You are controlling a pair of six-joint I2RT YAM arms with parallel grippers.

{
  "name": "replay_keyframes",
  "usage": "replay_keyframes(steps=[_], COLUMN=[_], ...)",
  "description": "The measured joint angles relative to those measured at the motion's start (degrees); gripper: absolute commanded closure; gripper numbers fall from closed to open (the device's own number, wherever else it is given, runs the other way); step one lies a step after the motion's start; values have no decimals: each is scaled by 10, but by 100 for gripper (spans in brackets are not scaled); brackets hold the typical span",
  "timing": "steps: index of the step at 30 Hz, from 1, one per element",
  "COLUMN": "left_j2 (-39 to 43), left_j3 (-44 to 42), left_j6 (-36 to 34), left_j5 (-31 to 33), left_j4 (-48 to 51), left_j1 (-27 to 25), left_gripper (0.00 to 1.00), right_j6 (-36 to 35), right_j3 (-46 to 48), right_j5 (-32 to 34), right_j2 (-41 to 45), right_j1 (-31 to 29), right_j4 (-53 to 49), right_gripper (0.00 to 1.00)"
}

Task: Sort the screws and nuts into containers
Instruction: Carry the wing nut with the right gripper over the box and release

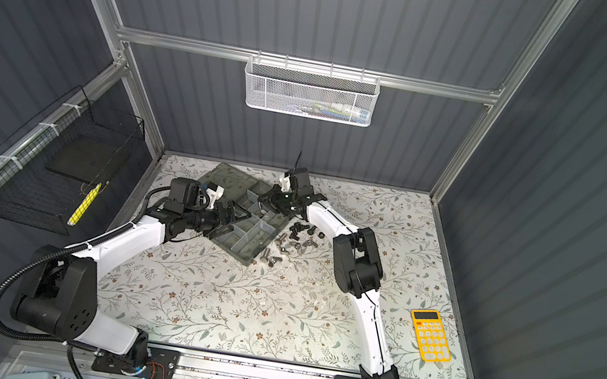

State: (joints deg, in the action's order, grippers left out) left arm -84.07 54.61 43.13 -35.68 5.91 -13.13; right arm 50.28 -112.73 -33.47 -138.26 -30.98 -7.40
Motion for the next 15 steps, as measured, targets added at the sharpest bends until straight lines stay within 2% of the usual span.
replay_keyframes(steps=[4,11,15], left_j2=[0,0,0], left_j3=[-4,-14,-14], left_j6=[0,0,-1], left_j5=[-4,-5,-6], left_j4=[-3,-4,-3], left_j1=[3,4,5], left_gripper=[0,0,0], right_j6=[1,-10,-15], right_j3=[0,-19,-26], right_j5=[0,0,2], right_j2=[-11,-12,-13], right_j1=[-2,-2,-2], right_j4=[-10,-27,-36], right_gripper=[83,72,70])
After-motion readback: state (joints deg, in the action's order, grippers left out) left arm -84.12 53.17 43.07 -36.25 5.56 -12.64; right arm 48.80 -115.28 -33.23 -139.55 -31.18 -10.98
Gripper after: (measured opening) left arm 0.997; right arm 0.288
